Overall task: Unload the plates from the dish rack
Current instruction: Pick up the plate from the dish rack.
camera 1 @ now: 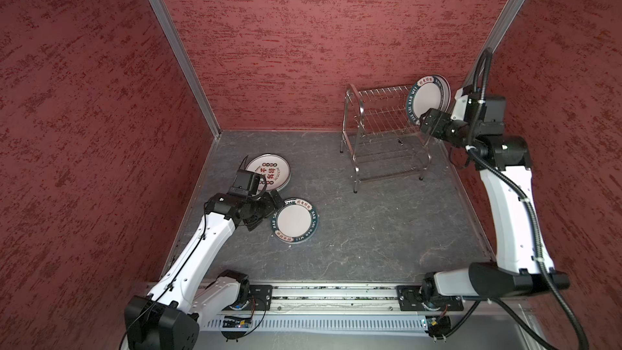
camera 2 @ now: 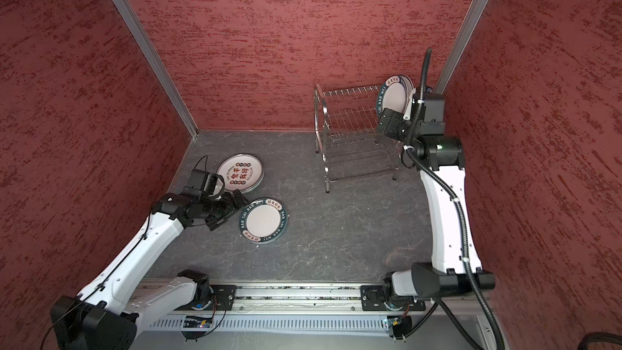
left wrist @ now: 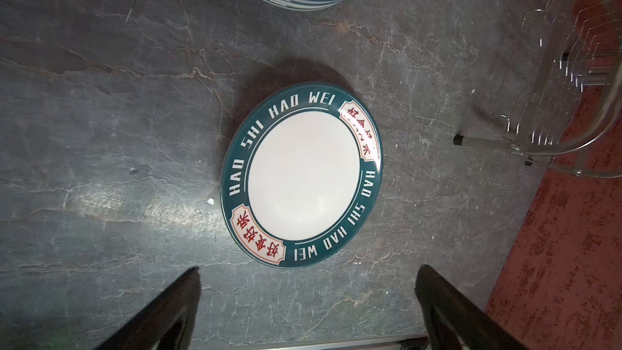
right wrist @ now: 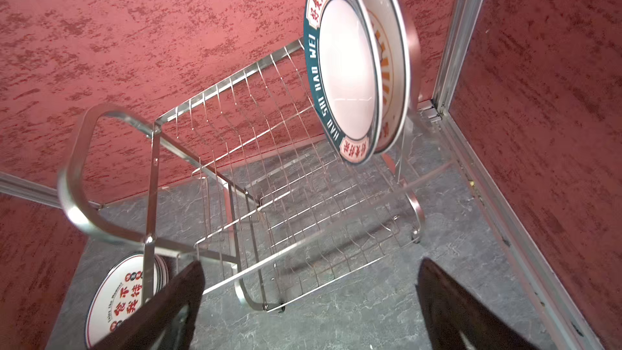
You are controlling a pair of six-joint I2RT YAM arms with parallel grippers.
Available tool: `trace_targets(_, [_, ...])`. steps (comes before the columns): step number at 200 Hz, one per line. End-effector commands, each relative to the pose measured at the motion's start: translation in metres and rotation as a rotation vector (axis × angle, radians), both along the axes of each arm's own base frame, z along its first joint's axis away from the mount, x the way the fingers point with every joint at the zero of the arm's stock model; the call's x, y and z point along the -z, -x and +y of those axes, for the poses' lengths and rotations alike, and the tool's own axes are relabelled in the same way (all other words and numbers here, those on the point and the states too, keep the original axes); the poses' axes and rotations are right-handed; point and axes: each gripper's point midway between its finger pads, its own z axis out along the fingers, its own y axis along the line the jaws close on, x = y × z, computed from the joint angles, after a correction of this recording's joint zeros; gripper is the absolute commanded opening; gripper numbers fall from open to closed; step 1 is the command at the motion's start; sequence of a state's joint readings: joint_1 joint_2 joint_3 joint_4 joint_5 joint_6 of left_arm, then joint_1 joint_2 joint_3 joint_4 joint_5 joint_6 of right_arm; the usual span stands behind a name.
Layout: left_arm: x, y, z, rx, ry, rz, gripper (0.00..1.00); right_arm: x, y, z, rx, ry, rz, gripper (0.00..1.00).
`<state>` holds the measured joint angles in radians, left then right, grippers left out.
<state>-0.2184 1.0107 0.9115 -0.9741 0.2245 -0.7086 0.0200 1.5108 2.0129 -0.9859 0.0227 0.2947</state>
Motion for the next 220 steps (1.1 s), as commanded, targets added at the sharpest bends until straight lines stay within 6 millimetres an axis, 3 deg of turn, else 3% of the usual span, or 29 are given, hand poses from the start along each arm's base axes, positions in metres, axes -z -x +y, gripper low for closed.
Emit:
trace_targets(1, [-0.009, 0.004, 0.002, 0.017, 0.024, -0.017, 1.0, 0.005, -0.016, -0.012, 0.039, 0.033, 0.048, 0.99])
trace_targets(52, [-0.002, 0.005, 0.002, 0.023, 0.052, -0.017, 0.99, -0.001, -0.053, -0.022, 0.054, 0.022, 0.045, 0.99])
trace_targets(145, [0.0, -0.003, 0.003, 0.022, 0.068, -0.03, 1.0, 0.014, -0.076, -0.034, 0.06, 0.048, 0.054, 0.99])
trace_targets(220, [0.014, -0.003, 0.004, 0.009, 0.076, -0.013, 0.99, 0.028, -0.094, -0.035, 0.032, 0.03, 0.063, 0.94])
